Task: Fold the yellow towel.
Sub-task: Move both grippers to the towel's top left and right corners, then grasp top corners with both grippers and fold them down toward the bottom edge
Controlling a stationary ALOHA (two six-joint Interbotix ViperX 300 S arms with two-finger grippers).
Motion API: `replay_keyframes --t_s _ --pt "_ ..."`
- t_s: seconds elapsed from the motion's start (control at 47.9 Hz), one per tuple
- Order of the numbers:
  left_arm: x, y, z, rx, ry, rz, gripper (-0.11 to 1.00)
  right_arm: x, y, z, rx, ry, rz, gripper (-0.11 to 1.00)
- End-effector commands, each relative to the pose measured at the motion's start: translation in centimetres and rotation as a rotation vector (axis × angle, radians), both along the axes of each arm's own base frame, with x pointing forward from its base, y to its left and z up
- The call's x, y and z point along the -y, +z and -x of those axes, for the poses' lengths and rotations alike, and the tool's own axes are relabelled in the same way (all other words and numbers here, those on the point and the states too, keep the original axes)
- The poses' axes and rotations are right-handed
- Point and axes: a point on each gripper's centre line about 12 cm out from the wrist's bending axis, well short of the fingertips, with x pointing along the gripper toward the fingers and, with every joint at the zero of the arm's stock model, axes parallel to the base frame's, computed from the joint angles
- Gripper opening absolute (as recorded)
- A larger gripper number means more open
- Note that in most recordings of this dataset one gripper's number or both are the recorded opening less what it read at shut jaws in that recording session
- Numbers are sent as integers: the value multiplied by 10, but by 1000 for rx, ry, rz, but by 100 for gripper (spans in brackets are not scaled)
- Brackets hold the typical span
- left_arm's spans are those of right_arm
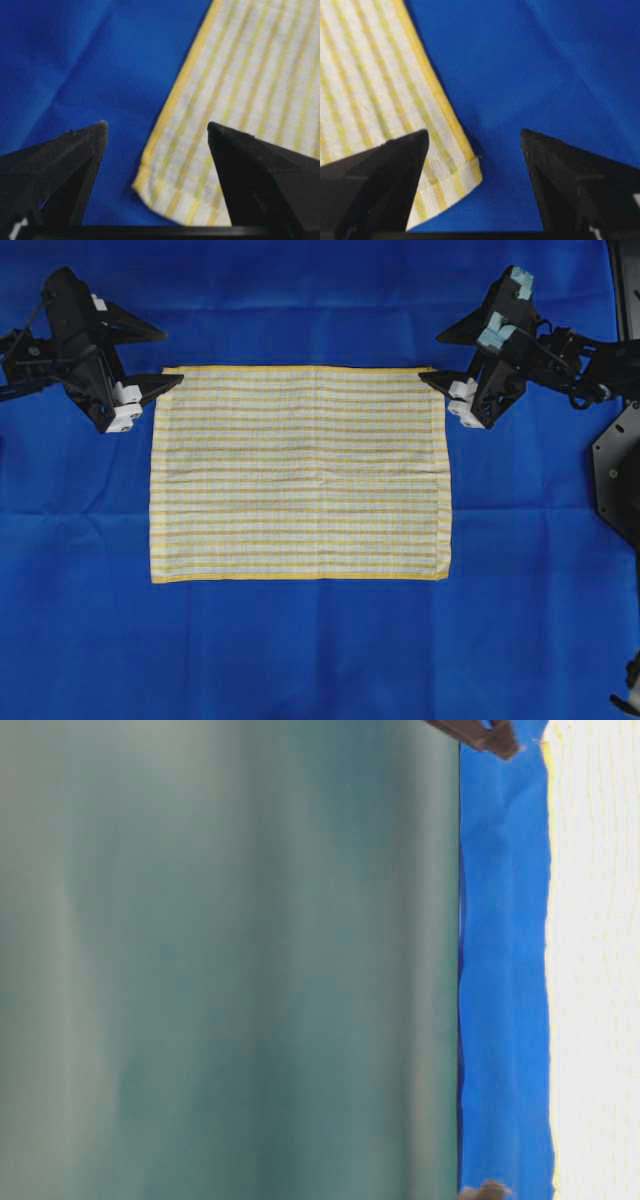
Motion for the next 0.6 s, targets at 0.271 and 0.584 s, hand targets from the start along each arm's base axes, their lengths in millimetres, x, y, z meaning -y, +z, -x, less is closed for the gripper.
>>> replay_keyframes --t_s 0.271,0.584 --pt "-9 -27 -6 -72 24 32 71 6 -22 -4 -23 -40 -15 71" --pt "-9 -45 -3 -156 29 72 11 1 -23 -5 -29 -20 -17 4"
